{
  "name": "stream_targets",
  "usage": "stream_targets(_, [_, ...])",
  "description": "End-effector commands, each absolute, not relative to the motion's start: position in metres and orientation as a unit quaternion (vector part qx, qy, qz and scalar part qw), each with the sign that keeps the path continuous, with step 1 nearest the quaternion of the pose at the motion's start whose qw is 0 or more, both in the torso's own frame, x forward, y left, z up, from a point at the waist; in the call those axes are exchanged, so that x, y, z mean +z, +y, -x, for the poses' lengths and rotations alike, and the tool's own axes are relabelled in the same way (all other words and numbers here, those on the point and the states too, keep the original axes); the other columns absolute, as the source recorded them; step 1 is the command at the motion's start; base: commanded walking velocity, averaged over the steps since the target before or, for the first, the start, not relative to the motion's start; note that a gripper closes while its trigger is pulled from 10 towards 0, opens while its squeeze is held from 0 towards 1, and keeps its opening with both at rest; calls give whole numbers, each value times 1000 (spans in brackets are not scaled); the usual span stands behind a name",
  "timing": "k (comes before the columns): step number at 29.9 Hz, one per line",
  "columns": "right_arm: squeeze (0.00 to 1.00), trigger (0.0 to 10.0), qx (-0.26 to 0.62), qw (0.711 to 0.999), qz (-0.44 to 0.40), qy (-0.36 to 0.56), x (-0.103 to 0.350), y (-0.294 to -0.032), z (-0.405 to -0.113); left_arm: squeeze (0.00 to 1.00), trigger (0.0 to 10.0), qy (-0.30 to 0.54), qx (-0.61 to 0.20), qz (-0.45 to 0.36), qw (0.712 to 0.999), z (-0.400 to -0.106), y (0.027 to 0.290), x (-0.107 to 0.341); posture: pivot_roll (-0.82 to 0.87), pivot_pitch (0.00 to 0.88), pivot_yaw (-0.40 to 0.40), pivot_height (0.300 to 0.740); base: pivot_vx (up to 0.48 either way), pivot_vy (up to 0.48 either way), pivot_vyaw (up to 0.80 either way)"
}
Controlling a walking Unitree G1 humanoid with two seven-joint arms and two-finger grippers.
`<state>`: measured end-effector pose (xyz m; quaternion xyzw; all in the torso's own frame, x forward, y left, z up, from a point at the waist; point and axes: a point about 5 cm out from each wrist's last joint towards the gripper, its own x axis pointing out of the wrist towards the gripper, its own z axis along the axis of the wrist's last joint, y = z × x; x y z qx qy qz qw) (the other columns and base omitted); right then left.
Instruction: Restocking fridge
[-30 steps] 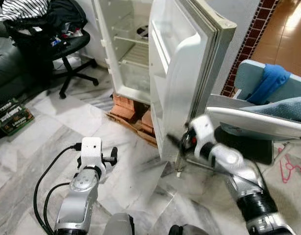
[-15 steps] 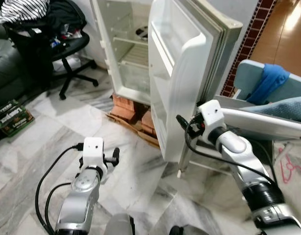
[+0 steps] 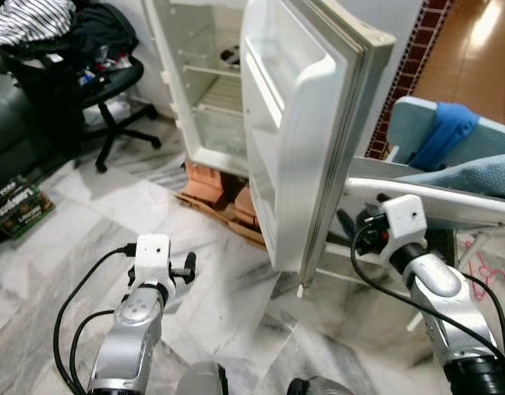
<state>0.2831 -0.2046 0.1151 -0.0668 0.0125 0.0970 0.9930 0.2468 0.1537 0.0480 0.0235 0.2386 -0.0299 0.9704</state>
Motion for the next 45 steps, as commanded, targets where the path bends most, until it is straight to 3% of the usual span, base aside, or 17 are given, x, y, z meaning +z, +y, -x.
stream_targets(1, [0, 10000, 95, 994, 28, -54, 143, -194, -293, 0, 10000, 242, -33, -36, 969, -248, 154, 47, 27, 65, 94, 740, 0, 0, 0])
stream_targets(9, [0, 10000, 159, 973, -50, -161, 201, -145, -312, 0, 10000, 237, -35, -42, 970, -251, 151, 48, 45, 50, 85, 740, 0, 0, 0])
stream_targets(16, [0, 10000, 207, 956, -96, -182, 221, -126, -320, 0, 10000, 238, -27, -40, 970, -252, 152, 47, 55, 40, 76, 740, 0, 0, 0])
stream_targets(24, [0, 10000, 227, 954, -87, -178, 227, -112, -334, 0, 10000, 236, -27, -39, 971, -255, 149, 46, 57, 27, 64, 740, 0, 0, 0])
stream_targets(26, [0, 10000, 218, 964, -31, -152, 216, -105, -342, 0, 10000, 239, -29, -39, 970, -256, 148, 45, 56, 26, 65, 740, 0, 0, 0])
stream_targets(33, [0, 10000, 136, 981, 73, -120, 199, -120, -364, 0, 10000, 237, -34, -42, 970, -259, 145, 45, 61, 24, 59, 740, 0, 0, 0])
stream_targets(45, [0, 10000, 75, 994, 49, -65, 167, -132, -371, 0, 10000, 237, -23, -38, 971, -255, 146, 46, 87, 43, 44, 740, 0, 0, 0])
